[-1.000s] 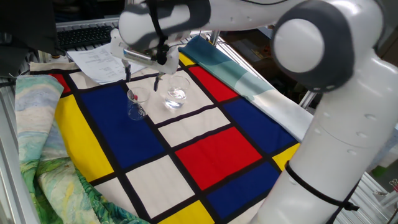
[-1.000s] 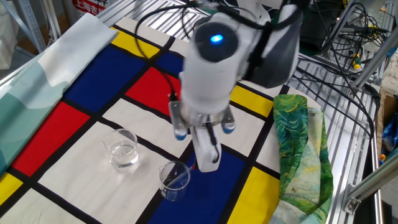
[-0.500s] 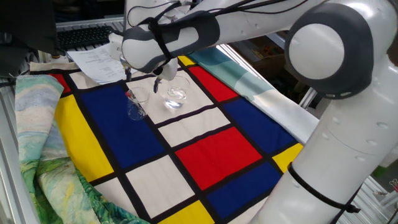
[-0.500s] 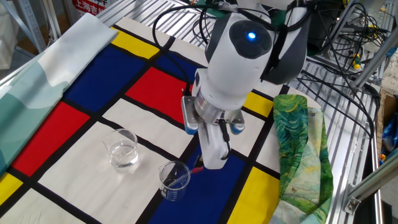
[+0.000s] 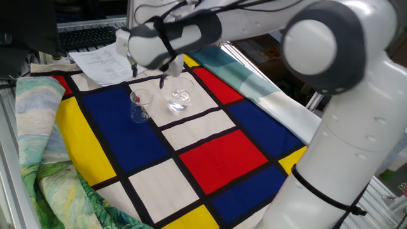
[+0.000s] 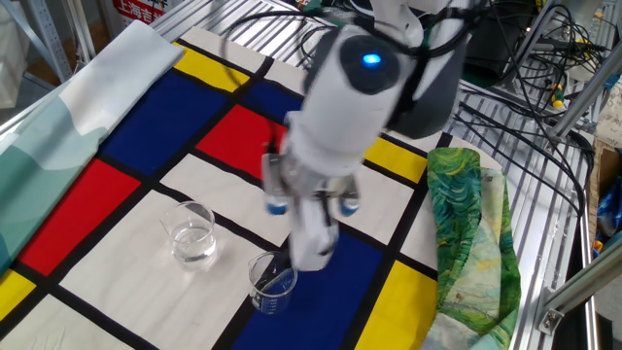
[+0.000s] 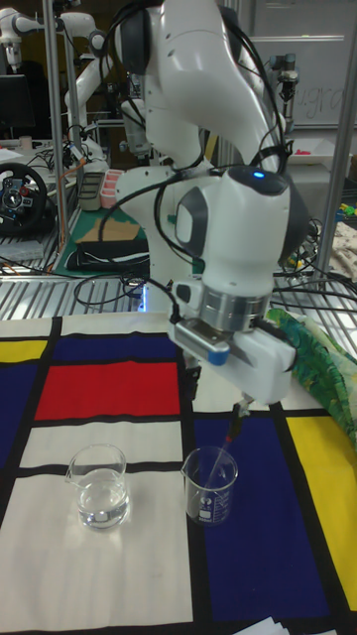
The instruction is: Transfer liquid using a dropper
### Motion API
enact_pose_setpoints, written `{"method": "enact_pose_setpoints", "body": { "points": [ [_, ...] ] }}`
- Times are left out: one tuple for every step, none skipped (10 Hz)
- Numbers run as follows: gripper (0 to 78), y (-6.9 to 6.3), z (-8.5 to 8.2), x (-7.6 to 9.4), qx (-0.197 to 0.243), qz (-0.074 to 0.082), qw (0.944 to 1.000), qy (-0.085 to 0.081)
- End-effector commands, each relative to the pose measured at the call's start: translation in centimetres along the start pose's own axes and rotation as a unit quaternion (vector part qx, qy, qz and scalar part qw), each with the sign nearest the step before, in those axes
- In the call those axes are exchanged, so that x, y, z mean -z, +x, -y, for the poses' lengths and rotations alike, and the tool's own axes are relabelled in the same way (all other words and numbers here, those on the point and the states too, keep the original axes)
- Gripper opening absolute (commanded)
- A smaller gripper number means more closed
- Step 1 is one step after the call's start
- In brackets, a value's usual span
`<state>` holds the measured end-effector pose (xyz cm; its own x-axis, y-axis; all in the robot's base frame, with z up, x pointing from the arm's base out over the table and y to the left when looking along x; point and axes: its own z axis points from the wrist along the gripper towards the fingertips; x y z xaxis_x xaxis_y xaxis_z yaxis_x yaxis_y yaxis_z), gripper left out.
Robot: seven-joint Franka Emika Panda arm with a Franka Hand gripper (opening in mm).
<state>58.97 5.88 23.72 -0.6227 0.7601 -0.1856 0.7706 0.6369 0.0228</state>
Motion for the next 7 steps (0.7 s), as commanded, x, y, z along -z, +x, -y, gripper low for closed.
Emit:
{"method": "enact_pose_setpoints", "body": {
  "points": [
    [77.4, -6.8, 0.2, -1.1, 0.004, 0.009, 0.9999, -0.005],
    [77.4, -5.1, 0.1, -0.7, -0.008, 0.005, 0.9999, -0.004],
    [77.4, -4.1, 0.0, -0.5, -0.019, 0.007, 0.9998, -0.003],
    [77.4, -3.8, -0.1, -0.3, -0.022, 0.008, 0.9997, -0.001],
    [77.4, -3.9, -0.1, -0.4, -0.018, 0.008, 0.9998, -0.002],
    [77.4, -4.0, -0.1, -0.5, -0.015, 0.006, 0.9999, -0.003],
    [77.4, -4.0, -0.1, -0.5, -0.015, 0.003, 0.9999, -0.005]
  ]
}}
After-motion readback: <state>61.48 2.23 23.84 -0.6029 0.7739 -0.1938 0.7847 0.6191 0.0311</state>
